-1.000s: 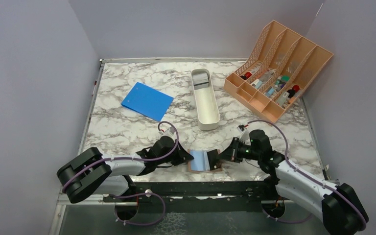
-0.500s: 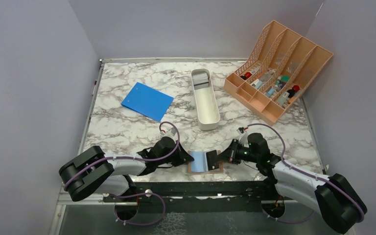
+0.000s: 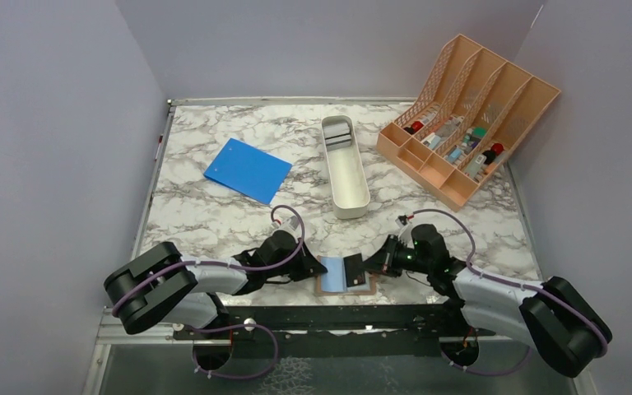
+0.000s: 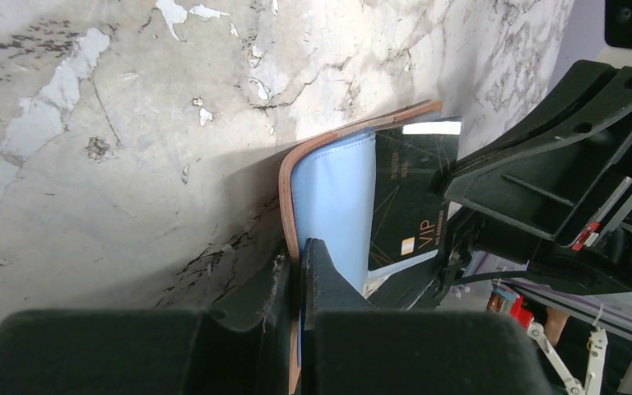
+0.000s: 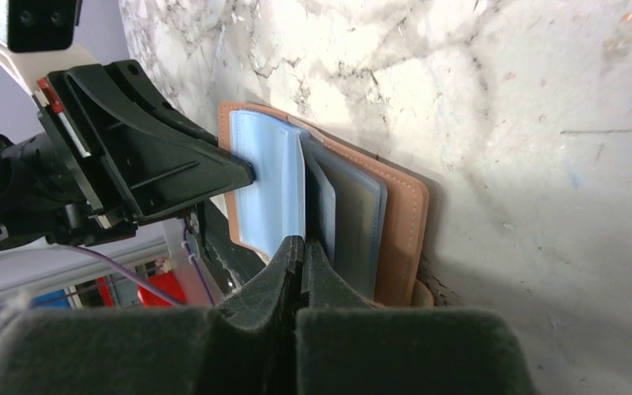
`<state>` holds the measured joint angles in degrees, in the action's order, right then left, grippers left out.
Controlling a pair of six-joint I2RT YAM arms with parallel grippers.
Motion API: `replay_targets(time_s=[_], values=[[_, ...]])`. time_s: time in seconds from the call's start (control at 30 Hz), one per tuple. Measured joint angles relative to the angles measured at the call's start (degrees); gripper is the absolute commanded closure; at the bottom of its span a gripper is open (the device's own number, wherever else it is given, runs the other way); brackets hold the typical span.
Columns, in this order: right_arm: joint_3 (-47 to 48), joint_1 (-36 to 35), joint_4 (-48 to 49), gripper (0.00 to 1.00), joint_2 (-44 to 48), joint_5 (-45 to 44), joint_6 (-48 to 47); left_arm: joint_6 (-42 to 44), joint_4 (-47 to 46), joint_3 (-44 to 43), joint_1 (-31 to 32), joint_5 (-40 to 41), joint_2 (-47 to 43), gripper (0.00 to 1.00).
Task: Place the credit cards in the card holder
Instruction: Insert the credit card into the card holder.
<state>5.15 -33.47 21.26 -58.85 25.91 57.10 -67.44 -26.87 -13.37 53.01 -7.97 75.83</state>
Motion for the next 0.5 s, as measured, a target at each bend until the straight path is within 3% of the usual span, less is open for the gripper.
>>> replay_targets(time_s=[0.5], values=[[-1.5,-4.4,2.1,0.99,-0.4,-4.6,2.7,0.3,-0.9,0.0,0.4,-0.2,0.9,0.95]])
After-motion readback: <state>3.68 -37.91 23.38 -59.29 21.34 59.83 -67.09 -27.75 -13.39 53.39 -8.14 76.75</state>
